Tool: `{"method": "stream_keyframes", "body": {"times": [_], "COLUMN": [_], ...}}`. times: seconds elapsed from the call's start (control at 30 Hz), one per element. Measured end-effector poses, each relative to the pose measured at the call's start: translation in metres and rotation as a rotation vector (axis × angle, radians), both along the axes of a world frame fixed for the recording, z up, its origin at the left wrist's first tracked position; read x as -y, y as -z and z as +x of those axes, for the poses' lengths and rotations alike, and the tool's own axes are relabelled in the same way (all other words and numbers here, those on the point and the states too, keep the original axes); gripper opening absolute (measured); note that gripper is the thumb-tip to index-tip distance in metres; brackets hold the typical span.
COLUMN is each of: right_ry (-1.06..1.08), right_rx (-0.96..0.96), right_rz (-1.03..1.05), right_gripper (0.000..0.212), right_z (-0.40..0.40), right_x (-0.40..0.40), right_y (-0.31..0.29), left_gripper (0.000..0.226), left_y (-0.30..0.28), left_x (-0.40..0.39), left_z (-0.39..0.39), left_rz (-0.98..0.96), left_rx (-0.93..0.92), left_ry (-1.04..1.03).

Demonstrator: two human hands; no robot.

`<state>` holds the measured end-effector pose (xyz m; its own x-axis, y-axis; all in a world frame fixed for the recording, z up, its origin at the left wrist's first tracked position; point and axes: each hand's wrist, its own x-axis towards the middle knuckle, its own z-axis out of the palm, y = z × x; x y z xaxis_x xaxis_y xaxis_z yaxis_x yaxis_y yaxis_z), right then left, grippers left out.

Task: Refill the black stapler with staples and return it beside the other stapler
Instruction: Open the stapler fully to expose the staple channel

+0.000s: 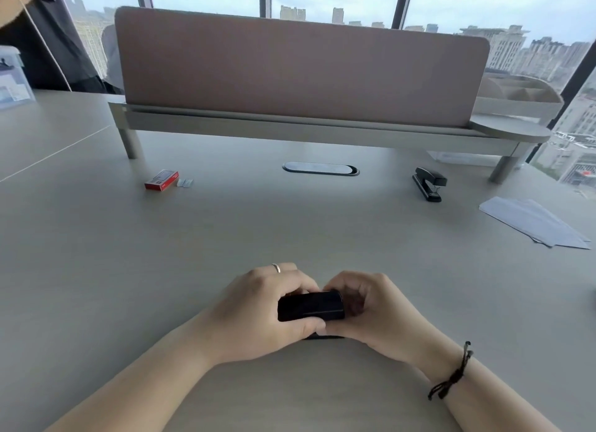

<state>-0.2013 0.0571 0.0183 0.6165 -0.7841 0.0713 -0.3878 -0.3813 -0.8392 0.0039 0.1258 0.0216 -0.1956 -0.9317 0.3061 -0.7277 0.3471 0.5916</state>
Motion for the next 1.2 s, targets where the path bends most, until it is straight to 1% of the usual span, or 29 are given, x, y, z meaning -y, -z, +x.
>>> {"method": "stream_keyframes", "body": {"times": [0.1,0.37,0.43,0.53,0.57,0.8,0.87,0.93,1.03,1.2], "right_ry": [-0.011,0.006,0.003,0.015,0.017,0.043,0.047,0.039,0.027,0.02], "right_rx": [-0.018,-0.082,-0.103,-0.156,-0.157,-0.186,-0.197,-0.205,-0.229,-0.225], "right_rz": [-0.013,0.021,0.043,0.049,0.052,0.02,0.012,0.008,0.003,0.013], "right_gripper": [0.031,0.04,0.037,0.031,0.03,0.029,0.028,0.027,0.026,0.028], "right_z": [0.0,-0.005,-0.006,-0.008,-0.008,-0.01,-0.012,-0.013,-0.013,-0.014], "right_x": [0.0,0.002,0.003,0.003,0.003,0.005,0.006,0.005,0.005,0.006], "right_y": [-0.002,-0.006,-0.006,-0.008,-0.008,-0.012,-0.013,-0.013,-0.013,-0.013], "left_gripper": [0.025,0.017,0.018,0.018,0.019,0.018,0.026,0.031,0.025,0.025], "left_y": [-0.002,-0.004,-0.006,-0.012,-0.014,-0.026,-0.03,-0.033,-0.036,-0.039], "left_x": [-0.001,-0.004,-0.004,-0.006,-0.007,-0.005,-0.005,-0.007,-0.007,-0.007], "left_z": [-0.001,-0.005,-0.004,-0.001,0.0,0.012,0.022,0.033,0.048,0.065], "left_rz": [0.006,0.025,0.012,0.018,0.025,0.047,0.052,0.06,0.109,0.178], "left_rx": [-0.003,-0.139,-0.209,-0.395,-0.431,-0.63,-0.68,-0.662,-0.567,-0.609], "left_ry": [0.021,0.09,0.072,0.032,0.033,0.128,0.148,0.154,0.144,0.129]}}
